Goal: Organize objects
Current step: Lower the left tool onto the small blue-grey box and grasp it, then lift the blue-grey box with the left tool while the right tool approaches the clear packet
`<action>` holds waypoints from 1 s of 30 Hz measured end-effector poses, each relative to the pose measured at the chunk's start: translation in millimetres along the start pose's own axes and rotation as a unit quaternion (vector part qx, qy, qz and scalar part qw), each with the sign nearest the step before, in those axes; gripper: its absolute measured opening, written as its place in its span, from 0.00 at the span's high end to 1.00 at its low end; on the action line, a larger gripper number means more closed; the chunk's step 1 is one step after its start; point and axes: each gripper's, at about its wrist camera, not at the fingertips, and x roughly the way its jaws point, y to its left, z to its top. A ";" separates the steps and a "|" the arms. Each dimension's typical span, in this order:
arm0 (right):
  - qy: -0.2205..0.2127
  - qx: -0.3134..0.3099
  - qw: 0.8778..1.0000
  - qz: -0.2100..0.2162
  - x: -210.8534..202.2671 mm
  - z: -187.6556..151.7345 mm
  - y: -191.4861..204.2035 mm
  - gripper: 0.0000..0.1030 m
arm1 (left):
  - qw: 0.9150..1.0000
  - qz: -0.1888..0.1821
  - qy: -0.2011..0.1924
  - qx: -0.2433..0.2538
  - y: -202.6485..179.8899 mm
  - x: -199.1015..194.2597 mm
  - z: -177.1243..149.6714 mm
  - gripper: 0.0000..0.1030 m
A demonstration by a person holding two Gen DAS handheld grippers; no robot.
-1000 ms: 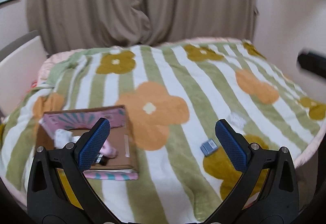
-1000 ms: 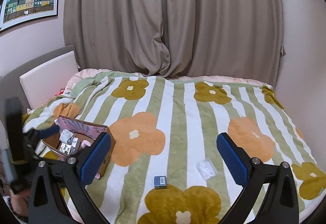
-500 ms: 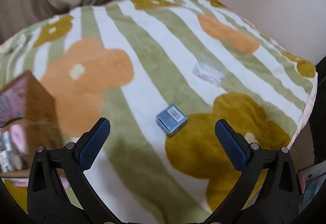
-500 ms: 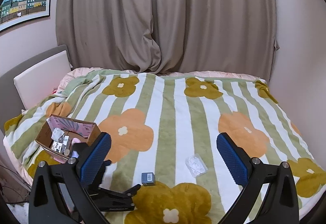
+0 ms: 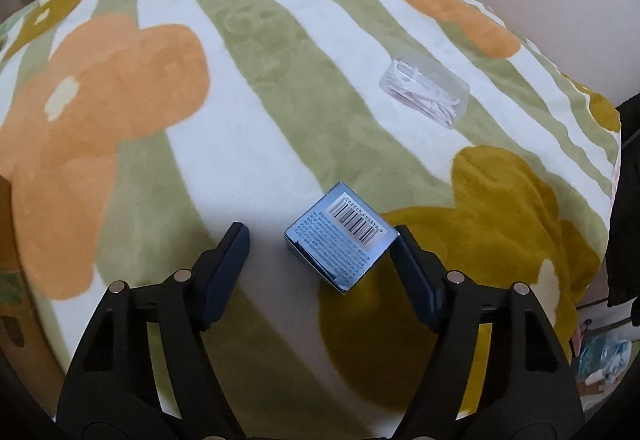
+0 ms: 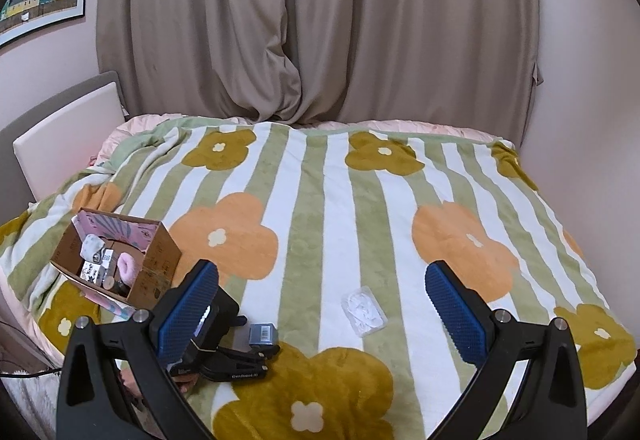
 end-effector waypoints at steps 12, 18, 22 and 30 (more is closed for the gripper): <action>0.007 0.000 1.000 0.004 7.3 -1.6 0.7 0.00 | 1.000 -0.025 -0.010 0.008 -0.8 0.3 -2.3 0.53; 0.005 0.002 1.000 0.005 6.9 -1.2 1.3 0.00 | 1.000 -0.020 -0.017 0.010 -3.7 -4.4 1.6 0.53; 0.002 0.003 1.000 0.003 4.3 -2.0 3.3 0.00 | 0.999 -0.017 -0.039 0.003 -4.4 -19.3 5.4 0.53; -0.012 0.013 1.000 0.001 -8.0 -2.1 3.3 0.00 | 0.993 0.012 -0.120 -0.008 -8.7 -97.0 18.2 0.53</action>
